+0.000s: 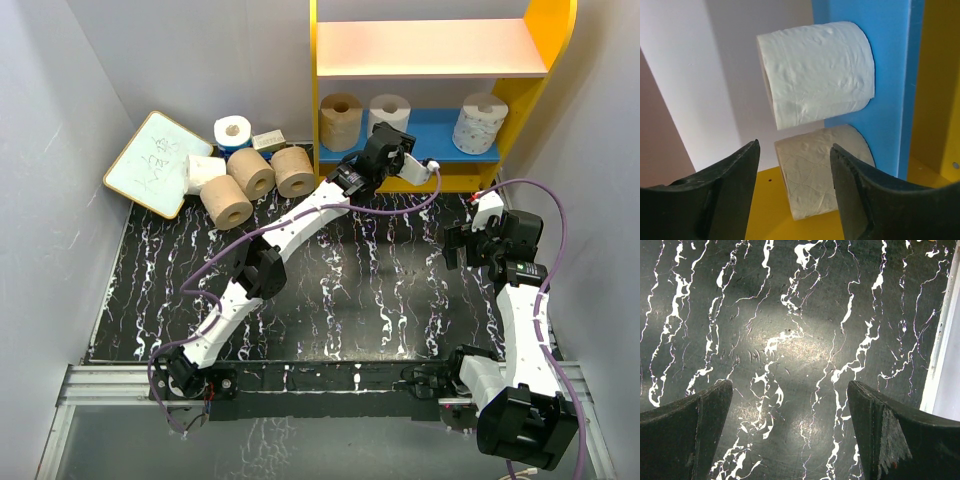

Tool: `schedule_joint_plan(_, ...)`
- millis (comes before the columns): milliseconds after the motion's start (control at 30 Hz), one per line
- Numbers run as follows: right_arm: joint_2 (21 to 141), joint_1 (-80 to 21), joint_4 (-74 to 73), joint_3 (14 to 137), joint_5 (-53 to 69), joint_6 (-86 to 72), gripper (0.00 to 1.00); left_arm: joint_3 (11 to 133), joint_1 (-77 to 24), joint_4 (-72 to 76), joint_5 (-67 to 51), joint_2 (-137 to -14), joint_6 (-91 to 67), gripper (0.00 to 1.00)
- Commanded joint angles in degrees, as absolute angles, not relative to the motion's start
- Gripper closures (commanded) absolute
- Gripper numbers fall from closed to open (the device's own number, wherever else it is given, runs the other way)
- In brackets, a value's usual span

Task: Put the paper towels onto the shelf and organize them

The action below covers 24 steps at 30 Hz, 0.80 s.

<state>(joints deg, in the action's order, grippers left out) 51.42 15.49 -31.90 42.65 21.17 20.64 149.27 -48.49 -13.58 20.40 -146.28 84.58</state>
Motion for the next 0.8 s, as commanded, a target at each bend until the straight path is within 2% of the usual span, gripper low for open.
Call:
schedule_joint_plan(0,50.36,15.82,-29.57,44.65,21.61,20.39,0.02,150.04,-48.34,-8.79,21.44,-142.65,86.18,0.41)
schedule_joint_plan(133,50.27,15.78,-29.58,44.65,21.66,20.39,0.02,150.03,-48.34,-6.9,21.53,-142.26,86.3,0.36)
schedule_joint_plan(200,50.23,15.82,-29.61,44.65,21.66,20.39,0.02,150.04,-48.49,-6.45,21.71,-141.71,86.17,0.26)
schedule_joint_plan(233,50.15,15.82,-29.55,44.63,21.69,20.39,0.02,150.03,-48.74,-6.29,22.02,-141.23,86.14,0.16)
schedule_joint_plan(267,50.18,15.82,-29.57,44.61,21.67,20.39,0.02,150.03,-49.09,-6.07,22.58,-140.5,85.86,0.1)
schedule_joint_plan(300,50.18,15.82,-29.61,44.57,21.7,20.39,0.02,150.03,-49.8,-5.8,23.16,-139.37,85.18,0.08)
schedule_joint_plan(467,50.08,15.82,-28.79,43.81,23.23,20.4,0.02,147.17,-54.47,-8.76,28.11,-126.73,75.82,0.02)
schedule_joint_plan(567,50.14,15.82,-28.74,43.68,23.93,20.39,0.01,143.79,-54.07,-16.9,33.08,-117.89,66.52,0.02)
schedule_joint_plan(667,50.57,15.82,-28.95,43.59,25.35,20.32,0.01,140.09,-48.61,-30.24,35.11,-110.18,52.29,0.02)
schedule_joint_plan(767,51.54,15.75,-29.4,44.16,27.49,19.42,0.01,134.25,-36.37,-43.75,28.17,-102.05,34.64,0.02)
